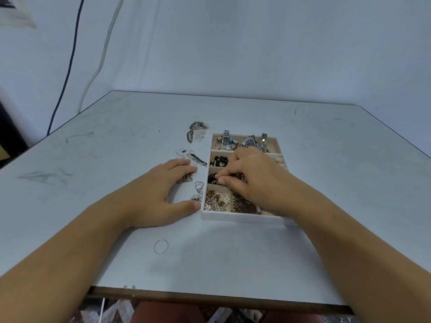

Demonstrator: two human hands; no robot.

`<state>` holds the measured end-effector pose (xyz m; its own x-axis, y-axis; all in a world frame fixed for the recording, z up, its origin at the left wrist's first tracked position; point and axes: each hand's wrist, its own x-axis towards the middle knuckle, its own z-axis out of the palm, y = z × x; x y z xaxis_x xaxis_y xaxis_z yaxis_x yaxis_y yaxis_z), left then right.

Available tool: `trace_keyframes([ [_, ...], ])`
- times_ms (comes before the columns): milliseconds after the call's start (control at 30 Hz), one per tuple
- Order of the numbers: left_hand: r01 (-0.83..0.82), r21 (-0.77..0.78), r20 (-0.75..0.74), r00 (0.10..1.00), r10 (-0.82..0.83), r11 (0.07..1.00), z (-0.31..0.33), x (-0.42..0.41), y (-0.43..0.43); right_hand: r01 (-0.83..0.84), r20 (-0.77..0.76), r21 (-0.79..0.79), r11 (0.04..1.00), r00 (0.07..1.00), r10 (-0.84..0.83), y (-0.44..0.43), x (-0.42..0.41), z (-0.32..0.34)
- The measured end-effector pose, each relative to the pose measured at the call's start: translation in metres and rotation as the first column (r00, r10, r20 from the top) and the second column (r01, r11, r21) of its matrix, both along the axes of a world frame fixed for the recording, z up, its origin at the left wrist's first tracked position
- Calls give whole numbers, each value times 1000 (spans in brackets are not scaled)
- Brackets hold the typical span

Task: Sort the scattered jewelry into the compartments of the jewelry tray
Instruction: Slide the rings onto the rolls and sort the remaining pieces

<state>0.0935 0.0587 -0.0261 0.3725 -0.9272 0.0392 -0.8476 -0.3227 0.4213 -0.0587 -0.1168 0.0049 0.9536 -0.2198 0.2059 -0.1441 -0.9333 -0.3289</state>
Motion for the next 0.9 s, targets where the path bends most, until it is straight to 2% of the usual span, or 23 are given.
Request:
trace_keyframes([
  [133,5,-28,-27,1000,-6,1000,0,3,0,65,34,-77,995,997,-63,0,-9,7],
  [267,-67,-104,-153,987,50,992,1,4,-1,121,-92,-67,990,988,-127,-5,-22,12],
  [433,-138,-195,-13,990,138,971,0,13,-11,119,-90,-14,993,989,-119,-8,-34,-5],
  [633,-115,-117,89,988,125,986,8,26,-20,125,-96,-68,990,987,-132,-11,-33,-18],
  [900,-110,-70,56,992,114,991,16,29,-31,128,-60,-68,989,989,-132,-12,-34,-20],
])
